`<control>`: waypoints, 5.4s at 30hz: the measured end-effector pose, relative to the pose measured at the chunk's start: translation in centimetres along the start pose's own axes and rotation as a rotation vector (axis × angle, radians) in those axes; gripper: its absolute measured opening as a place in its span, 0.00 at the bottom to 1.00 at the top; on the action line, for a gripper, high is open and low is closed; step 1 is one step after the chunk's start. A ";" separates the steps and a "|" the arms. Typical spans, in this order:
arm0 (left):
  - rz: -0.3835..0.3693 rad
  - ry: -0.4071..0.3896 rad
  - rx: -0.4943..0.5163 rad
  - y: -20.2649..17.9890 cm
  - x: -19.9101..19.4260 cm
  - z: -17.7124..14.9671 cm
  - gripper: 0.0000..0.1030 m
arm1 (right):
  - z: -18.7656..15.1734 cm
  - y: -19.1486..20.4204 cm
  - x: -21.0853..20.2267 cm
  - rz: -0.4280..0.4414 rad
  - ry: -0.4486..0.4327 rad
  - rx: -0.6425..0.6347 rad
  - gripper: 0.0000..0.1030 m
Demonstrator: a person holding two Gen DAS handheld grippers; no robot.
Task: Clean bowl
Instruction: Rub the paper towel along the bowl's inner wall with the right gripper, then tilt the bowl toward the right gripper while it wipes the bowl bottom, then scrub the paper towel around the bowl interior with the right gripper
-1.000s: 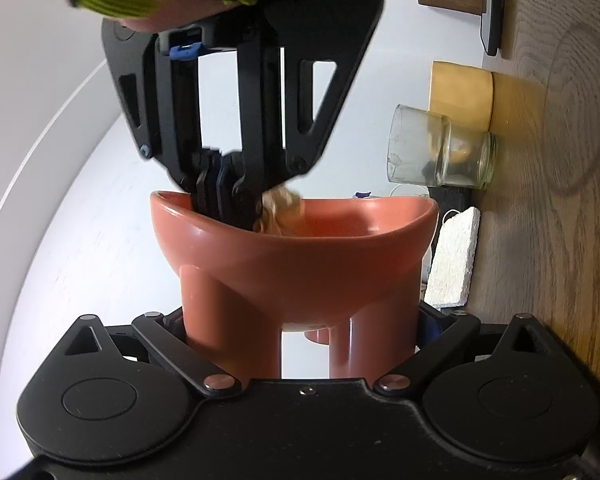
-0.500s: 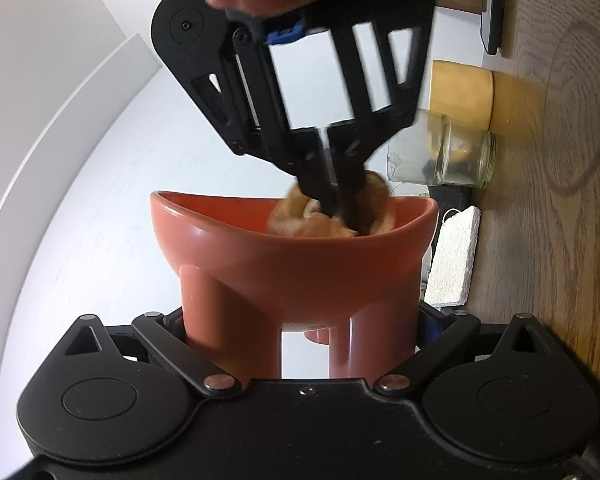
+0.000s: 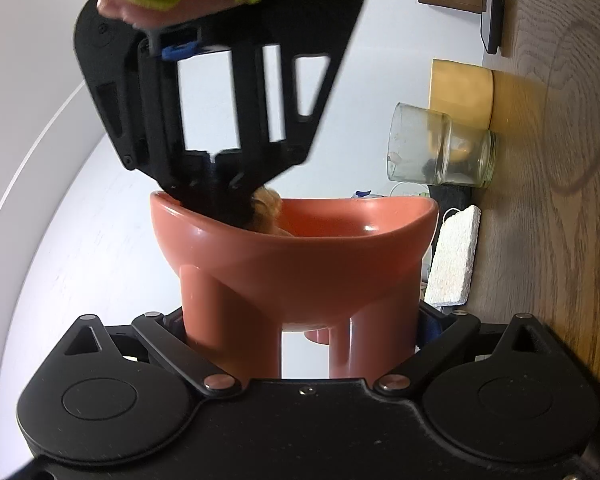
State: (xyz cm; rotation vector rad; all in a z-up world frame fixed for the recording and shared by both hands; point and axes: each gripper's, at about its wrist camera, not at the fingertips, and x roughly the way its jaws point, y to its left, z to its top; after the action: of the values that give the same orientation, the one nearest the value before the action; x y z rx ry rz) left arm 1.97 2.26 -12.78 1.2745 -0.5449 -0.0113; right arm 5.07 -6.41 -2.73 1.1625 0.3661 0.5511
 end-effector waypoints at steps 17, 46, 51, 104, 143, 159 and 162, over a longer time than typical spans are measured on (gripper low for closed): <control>0.000 0.000 0.000 0.0 0.0 0.0 0.93 | 1.3 -0.9 -0.2 -0.330 -0.042 -0.002 0.05; 0.000 0.002 0.001 -0.2 0.0 0.2 0.93 | 0.0 -3.0 1.9 -0.081 0.080 0.580 0.05; 0.000 0.002 0.002 -0.3 0.1 0.3 0.93 | 1.1 -2.7 1.8 -0.183 -0.016 0.605 0.05; 0.004 0.017 0.008 0.0 0.0 0.2 0.93 | -0.6 0.3 -0.8 -0.150 0.099 0.385 0.05; 0.003 0.017 0.009 -0.3 0.7 0.4 0.93 | -3.8 -3.2 -0.7 -0.204 0.161 0.357 0.05; 0.003 0.018 0.009 -0.3 0.7 0.4 0.93 | -1.8 -0.5 -1.2 -0.120 0.066 0.261 0.05; 0.003 0.017 0.009 -0.2 0.7 0.4 0.93 | -0.8 -1.0 -1.7 -0.141 0.031 0.260 0.05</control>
State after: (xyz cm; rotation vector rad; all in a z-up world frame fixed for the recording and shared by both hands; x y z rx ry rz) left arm 2.45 1.65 -12.64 1.2813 -0.5326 0.0051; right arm 3.44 -7.06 -3.93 1.3668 0.5542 0.4061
